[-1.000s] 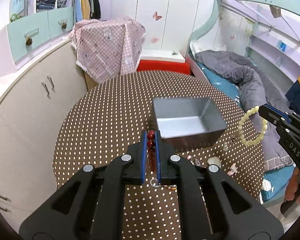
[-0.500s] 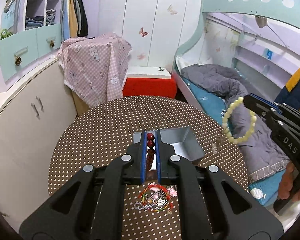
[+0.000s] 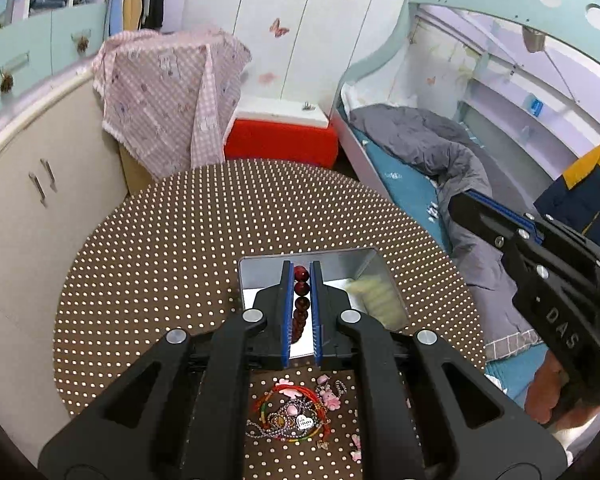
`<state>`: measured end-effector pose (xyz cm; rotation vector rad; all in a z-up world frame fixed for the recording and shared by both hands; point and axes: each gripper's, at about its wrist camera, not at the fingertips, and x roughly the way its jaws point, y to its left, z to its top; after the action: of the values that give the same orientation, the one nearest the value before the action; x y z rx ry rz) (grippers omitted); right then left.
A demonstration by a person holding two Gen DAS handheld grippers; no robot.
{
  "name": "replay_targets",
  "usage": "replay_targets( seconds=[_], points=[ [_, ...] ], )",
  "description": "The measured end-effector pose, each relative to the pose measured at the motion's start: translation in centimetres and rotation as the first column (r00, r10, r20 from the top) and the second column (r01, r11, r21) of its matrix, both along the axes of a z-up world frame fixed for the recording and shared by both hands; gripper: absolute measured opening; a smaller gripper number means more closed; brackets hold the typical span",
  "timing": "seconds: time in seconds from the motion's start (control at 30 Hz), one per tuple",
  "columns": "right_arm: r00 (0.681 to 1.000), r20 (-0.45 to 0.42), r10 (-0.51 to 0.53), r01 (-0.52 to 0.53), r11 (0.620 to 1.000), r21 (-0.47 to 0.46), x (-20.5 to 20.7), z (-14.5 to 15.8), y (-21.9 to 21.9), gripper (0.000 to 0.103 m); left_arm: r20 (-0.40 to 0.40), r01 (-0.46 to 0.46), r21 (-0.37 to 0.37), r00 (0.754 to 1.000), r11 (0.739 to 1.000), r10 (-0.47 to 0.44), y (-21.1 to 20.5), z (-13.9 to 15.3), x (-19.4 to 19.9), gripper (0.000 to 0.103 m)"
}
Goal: Organize jewelry
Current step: 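Carry both bracelets over the gray metal box with both tools, then open the right tool over the box while the left tool releases the red bracelet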
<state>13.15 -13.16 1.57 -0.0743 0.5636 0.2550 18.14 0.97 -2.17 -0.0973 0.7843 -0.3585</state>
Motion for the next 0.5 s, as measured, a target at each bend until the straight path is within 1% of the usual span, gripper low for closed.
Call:
replay_targets(
  seconds=[0.07, 0.13, 0.17, 0.23, 0.27, 0.3, 0.33, 0.4, 0.5],
  points=[
    [1.000, -0.029, 0.005, -0.005, 1.000, -0.002, 0.6, -0.7, 0.1, 0.008, -0.022, 0.010, -0.001, 1.000, 1.000, -0.010, -0.2, -0.6, 0.6, 0.008],
    [0.999, -0.054, -0.001, 0.000, 1.000, -0.009, 1.0, -1.4, 0.0, 0.009, -0.027, 0.016, 0.004, 1.000, 1.000, -0.016, -0.4, -1.0, 0.8, 0.009],
    [0.998, -0.060, -0.003, 0.002, 1.000, -0.011, 1.1, -1.6, -0.1, 0.012, -0.031, 0.010, 0.017, 0.999, 1.000, -0.010, -0.5, -1.2, 0.8, 0.009],
    [0.997, -0.076, -0.007, 0.006, 1.000, -0.016, 1.1, -2.1, -0.3, 0.031, -0.036, 0.021, 0.035, 0.999, 0.999, -0.020, -0.7, -1.4, 0.9, 0.009],
    [0.996, -0.085, -0.012, 0.010, 1.000, -0.022, 1.1, -2.4, -0.4, 0.059, -0.047, 0.031, 0.040, 0.998, 0.999, -0.029, -0.8, -1.5, 1.0, 0.009],
    [0.996, -0.081, -0.025, 0.023, 0.999, -0.029, 0.9, -2.5, -0.6, 0.073, -0.070, 0.033, 0.046, 0.997, 0.998, -0.030, -0.7, -1.8, 1.1, 0.009],
    [0.997, -0.069, -0.035, 0.032, 0.999, -0.038, 0.7, -2.7, -0.7, 0.073, -0.086, 0.031, 0.049, 0.996, 0.998, -0.027, -0.7, -2.0, 1.4, 0.009],
    [0.996, -0.074, -0.040, 0.036, 0.998, -0.050, 0.5, -3.0, -0.9, 0.073, -0.107, 0.029, 0.051, 0.994, 0.998, -0.023, -0.6, -2.3, 1.7, 0.009],
    [0.995, -0.093, -0.047, 0.043, 0.998, -0.042, 0.5, -3.4, -1.4, 0.076, -0.118, 0.014, 0.086, 0.993, 0.996, -0.004, -0.6, -2.9, 1.7, 0.009]
  ],
)
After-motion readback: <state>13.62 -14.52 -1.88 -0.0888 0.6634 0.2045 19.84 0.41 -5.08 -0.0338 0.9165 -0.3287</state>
